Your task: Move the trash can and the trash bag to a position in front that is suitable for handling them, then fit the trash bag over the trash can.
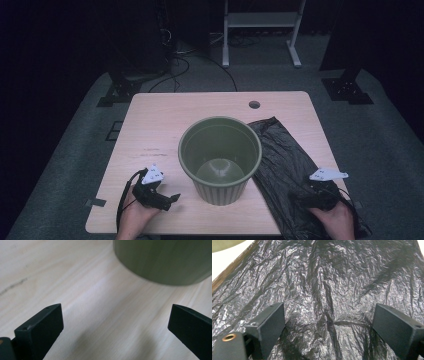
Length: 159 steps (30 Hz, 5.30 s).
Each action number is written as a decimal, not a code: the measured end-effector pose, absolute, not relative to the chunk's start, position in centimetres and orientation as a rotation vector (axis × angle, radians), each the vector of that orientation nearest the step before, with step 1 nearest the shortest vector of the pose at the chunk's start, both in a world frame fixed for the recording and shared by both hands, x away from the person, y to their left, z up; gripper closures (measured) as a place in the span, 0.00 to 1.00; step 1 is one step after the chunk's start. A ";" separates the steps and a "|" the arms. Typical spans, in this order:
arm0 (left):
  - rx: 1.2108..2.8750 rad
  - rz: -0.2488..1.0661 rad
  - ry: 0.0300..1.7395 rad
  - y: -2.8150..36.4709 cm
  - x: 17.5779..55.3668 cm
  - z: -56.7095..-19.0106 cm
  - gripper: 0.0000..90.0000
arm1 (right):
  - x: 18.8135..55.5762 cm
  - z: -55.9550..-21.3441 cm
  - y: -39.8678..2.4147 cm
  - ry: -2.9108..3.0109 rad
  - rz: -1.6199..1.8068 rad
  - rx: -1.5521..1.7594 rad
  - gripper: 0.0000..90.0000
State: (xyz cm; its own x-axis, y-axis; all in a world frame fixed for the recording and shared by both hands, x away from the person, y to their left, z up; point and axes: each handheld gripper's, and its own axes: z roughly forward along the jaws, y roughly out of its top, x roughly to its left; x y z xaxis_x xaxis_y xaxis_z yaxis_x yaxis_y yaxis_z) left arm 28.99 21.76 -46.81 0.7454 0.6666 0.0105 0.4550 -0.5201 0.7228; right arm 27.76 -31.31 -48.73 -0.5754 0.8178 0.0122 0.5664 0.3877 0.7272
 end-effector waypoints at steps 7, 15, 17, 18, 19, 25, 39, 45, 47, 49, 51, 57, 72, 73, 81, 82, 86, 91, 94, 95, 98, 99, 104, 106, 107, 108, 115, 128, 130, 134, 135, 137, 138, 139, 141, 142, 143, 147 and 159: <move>2.236 0.358 0.843 22.0 29.3 -48.3 0.00 | 27.8 -48.7 -31.3 2.306 0.998 1.202 0.11; 2.226 0.366 0.836 21.9 29.3 -48.4 0.00 | 27.7 -48.7 -31.3 2.310 1.000 1.198 0.11; 2.225 0.366 0.836 21.9 29.3 -48.4 0.00 | 27.7 -48.7 -31.3 2.311 1.000 1.199 0.11; 2.225 0.366 0.836 21.9 29.3 -48.4 0.00 | 27.7 -48.7 -31.3 2.315 0.999 1.195 0.11; 2.226 0.366 0.836 21.9 29.3 -48.4 0.00 | 27.7 -48.6 -31.3 2.322 0.996 1.192 0.11; 2.226 0.365 0.836 21.9 29.3 -48.4 0.00 | 28.0 -48.4 -31.3 2.345 0.992 1.187 0.11; 2.225 0.365 0.836 21.9 29.3 -48.4 0.00 | 30.5 -46.4 -31.8 2.247 0.956 1.232 0.11; 2.225 0.365 0.836 21.9 29.3 -48.4 0.00 | 32.2 -46.7 -33.0 2.214 0.884 1.302 0.11; 2.225 0.365 0.836 21.9 29.3 -48.4 0.00 | 32.7 -46.9 -33.5 2.213 0.873 1.332 0.11; 2.225 0.365 0.836 21.9 29.3 -48.4 0.00 | 33.0 -47.3 -34.0 2.216 0.863 1.359 0.11; 2.225 0.365 0.836 21.9 29.3 -48.4 0.00 | 33.1 -47.6 -34.3 2.219 0.853 1.372 0.11; 2.225 0.365 0.836 21.9 29.3 -48.4 0.00 | 32.8 -47.9 -34.5 2.253 0.886 1.394 0.11; 2.225 0.365 0.836 21.9 29.3 -48.4 0.00 | 33.0 -47.7 -30.4 2.360 0.974 1.336 0.11; 2.225 0.365 0.836 21.9 29.3 -48.4 0.00 | 33.0 -47.7 -30.1 2.369 0.981 1.329 0.11; 2.225 0.365 0.836 21.9 29.3 -48.4 0.00 | 33.2 -47.7 -27.9 2.409 1.016 1.285 0.11; 2.225 0.365 0.836 21.9 29.3 -48.4 0.00 | 33.3 -47.7 -27.7 2.414 1.022 1.280 0.11; 2.225 0.365 0.836 21.9 29.3 -48.4 0.00 | 33.4 -47.7 -27.0 2.429 1.049 1.274 0.11; 2.225 0.365 0.836 21.9 29.3 -48.4 0.00 | 33.4 -47.6 -26.1 2.447 1.077 1.256 0.11; 2.225 0.365 0.836 21.9 29.3 -48.4 0.00 | 33.5 -47.5 -25.2 2.461 1.094 1.246 0.11; 2.225 0.365 0.836 21.9 29.3 -48.4 0.00 | 33.6 -47.4 -25.0 2.470 1.089 1.244 0.11; 2.225 0.365 0.836 21.9 29.3 -48.4 0.00 | 33.8 -47.1 -24.2 2.482 1.107 1.229 0.11; 2.225 0.365 0.836 21.9 29.3 -48.4 0.00 | 33.8 -47.1 -23.9 2.485 1.112 1.224 0.11; 2.225 0.365 0.836 21.9 29.3 -48.4 0.00 | 34.2 -47.0 -22.5 2.504 1.131 1.193 0.11; 2.225 0.365 0.836 21.9 29.3 -48.4 0.00 | 34.3 -46.9 -22.0 2.501 1.138 1.187 0.11; 2.225 0.365 0.836 21.9 29.3 -48.4 0.00 | 34.3 -47.0 -21.7 2.506 1.133 1.184 0.11; 2.225 0.365 0.835 21.9 29.3 -48.4 0.00 | 34.3 -47.1 -21.5 2.511 1.130 1.181 0.11; 2.225 0.365 0.836 21.9 29.3 -48.4 0.00 | 34.3 -47.4 -20.3 2.528 1.110 1.157 0.11; 2.225 0.365 0.836 21.9 29.3 -48.4 0.00 | 33.9 -47.7 -19.2 2.508 1.020 1.098 0.15; 2.226 0.365 0.836 21.9 29.3 -48.4 0.00 | 33.7 -47.7 -19.1 2.500 0.997 1.079 0.16; 2.226 0.365 0.836 21.9 29.3 -48.4 0.00 | 33.5 -47.7 -19.0 2.477 0.961 1.074 0.24; 2.225 0.365 0.836 21.9 29.3 -48.4 0.00 | 33.5 -47.6 -19.1 2.475 0.960 1.078 0.27; 2.225 0.365 0.835 21.9 29.3 -48.4 0.00 | 33.5 -47.5 -19.3 2.471 0.957 1.078 0.31; 2.225 0.365 0.835 21.9 29.3 -48.4 0.00 | 33.5 -47.5 -19.3 2.467 0.960 1.079 0.37; 2.226 0.365 0.835 21.9 29.3 -48.4 0.00 | 33.4 -47.5 -19.4 2.465 0.963 1.079 0.42; 2.225 0.365 0.836 21.9 29.3 -48.4 0.00 | 33.3 -47.3 -19.6 2.467 0.968 1.074 0.57; 2.226 0.365 0.836 21.9 29.3 -48.4 0.00 | 33.3 -47.3 -19.6 2.468 0.968 1.071 0.61; 2.226 0.365 0.836 21.9 29.3 -48.4 0.00 | 33.2 -47.2 -19.7 2.470 0.969 1.068 0.66; 2.226 0.365 0.835 21.9 29.3 -48.4 0.00 | 32.9 -47.3 -19.8 2.480 0.999 1.044 0.92; 2.225 0.365 0.836 21.9 29.3 -48.4 0.00 | 32.6 -46.5 -20.6 2.526 1.132 1.036 0.98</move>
State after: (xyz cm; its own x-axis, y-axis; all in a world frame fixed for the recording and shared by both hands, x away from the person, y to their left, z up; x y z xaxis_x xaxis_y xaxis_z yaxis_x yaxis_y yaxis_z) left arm 29.30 21.94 -48.38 0.7497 0.6616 0.0110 0.4577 -0.5306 0.7134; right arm 32.58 -20.61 -46.47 -0.7391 0.6648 0.1087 0.5234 0.4653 0.7138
